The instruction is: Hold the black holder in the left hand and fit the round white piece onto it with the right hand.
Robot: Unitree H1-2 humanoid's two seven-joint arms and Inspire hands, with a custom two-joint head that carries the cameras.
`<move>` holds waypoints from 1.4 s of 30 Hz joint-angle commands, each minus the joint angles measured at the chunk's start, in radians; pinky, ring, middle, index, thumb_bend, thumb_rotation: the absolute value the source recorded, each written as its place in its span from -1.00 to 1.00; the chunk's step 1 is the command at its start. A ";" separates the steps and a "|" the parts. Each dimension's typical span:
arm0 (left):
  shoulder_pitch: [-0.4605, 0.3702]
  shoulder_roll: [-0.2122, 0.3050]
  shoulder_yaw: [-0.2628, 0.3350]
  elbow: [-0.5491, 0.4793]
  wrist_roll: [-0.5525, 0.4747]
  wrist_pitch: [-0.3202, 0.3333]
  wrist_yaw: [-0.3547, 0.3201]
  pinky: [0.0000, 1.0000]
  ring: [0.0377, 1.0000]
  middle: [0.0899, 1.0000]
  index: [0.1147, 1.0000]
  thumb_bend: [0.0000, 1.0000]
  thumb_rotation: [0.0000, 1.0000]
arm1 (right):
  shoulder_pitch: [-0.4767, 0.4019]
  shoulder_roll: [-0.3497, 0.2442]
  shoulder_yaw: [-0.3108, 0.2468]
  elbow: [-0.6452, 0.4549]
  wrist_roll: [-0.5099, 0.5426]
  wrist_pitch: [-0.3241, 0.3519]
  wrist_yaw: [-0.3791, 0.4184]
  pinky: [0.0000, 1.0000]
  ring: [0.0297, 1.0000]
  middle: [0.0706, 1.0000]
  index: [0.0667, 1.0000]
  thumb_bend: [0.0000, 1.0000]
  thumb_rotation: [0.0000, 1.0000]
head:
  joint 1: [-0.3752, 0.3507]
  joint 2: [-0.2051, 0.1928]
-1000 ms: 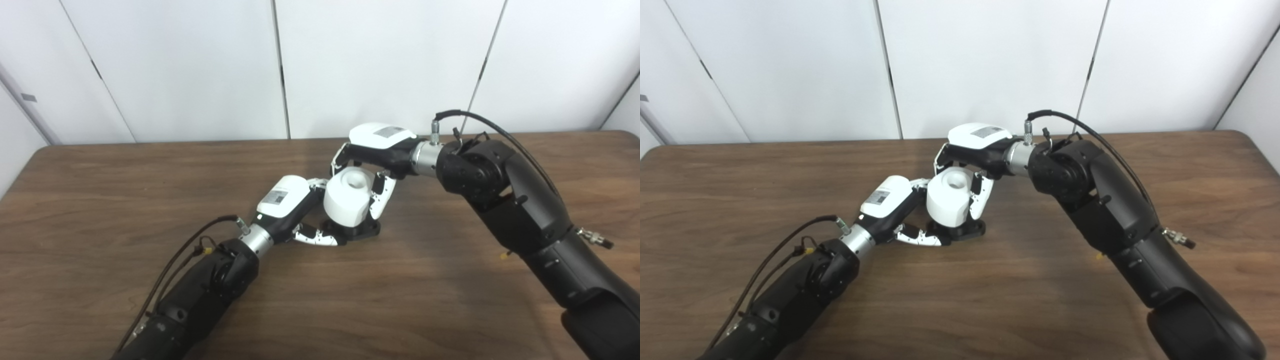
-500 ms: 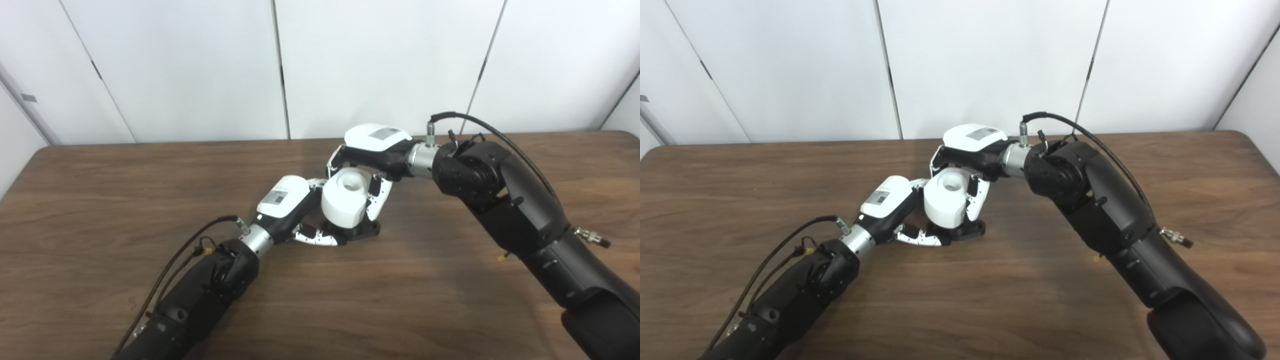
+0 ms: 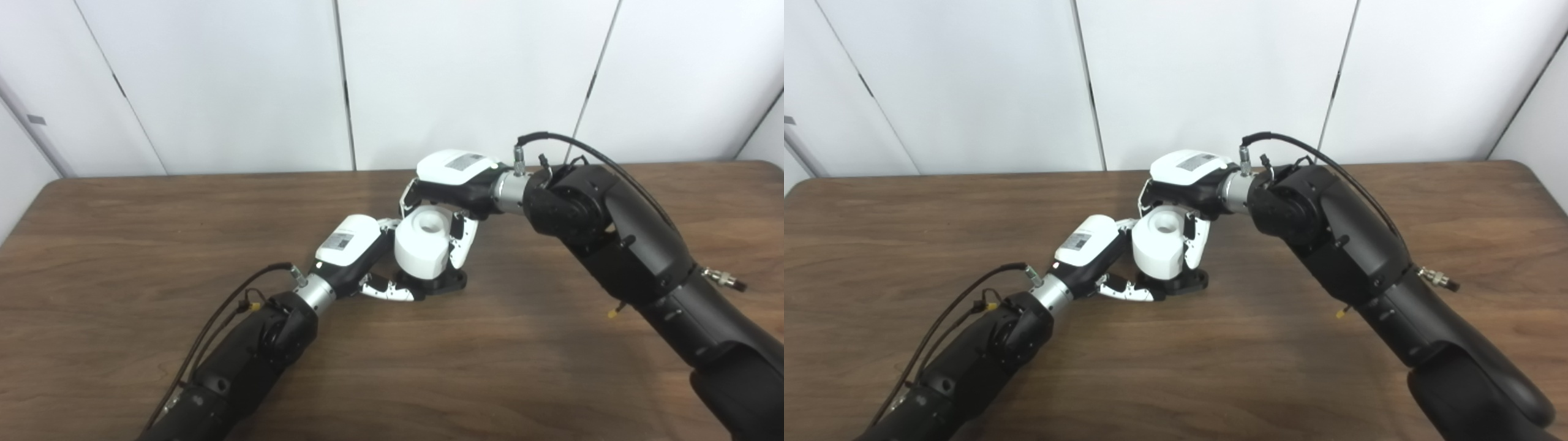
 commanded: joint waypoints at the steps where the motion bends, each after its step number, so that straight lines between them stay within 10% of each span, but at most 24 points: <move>1: 0.068 0.038 -0.024 0.046 0.029 0.072 -0.107 0.29 0.54 0.53 -0.18 0.05 -0.86 | -0.005 -0.035 0.016 0.008 -0.016 0.002 0.049 0.36 0.55 0.51 -0.11 0.04 -0.73 | 0.001 0.003; 37: 0.058 0.035 -0.029 0.068 0.049 0.055 -0.084 0.26 0.54 0.53 -0.18 0.05 -0.85 | -0.016 -0.046 -0.042 -0.032 0.043 0.023 0.072 0.38 0.52 0.48 -0.08 0.04 -0.72 | 0.007 0.004; 39: 0.058 0.034 -0.029 0.071 0.054 0.052 -0.076 0.25 0.53 0.53 -0.18 0.05 -0.85 | -0.013 -0.041 -0.051 -0.030 0.052 0.027 0.065 0.38 0.54 0.52 0.35 0.53 -0.69 | 0.007 0.003; 42: 0.054 0.030 -0.029 0.078 0.060 0.055 -0.067 0.25 0.52 0.53 -0.18 0.05 -0.85 | -0.010 -0.036 -0.062 -0.027 0.055 0.030 0.055 0.39 0.56 0.56 0.51 0.65 -0.67 | 0.005 0.000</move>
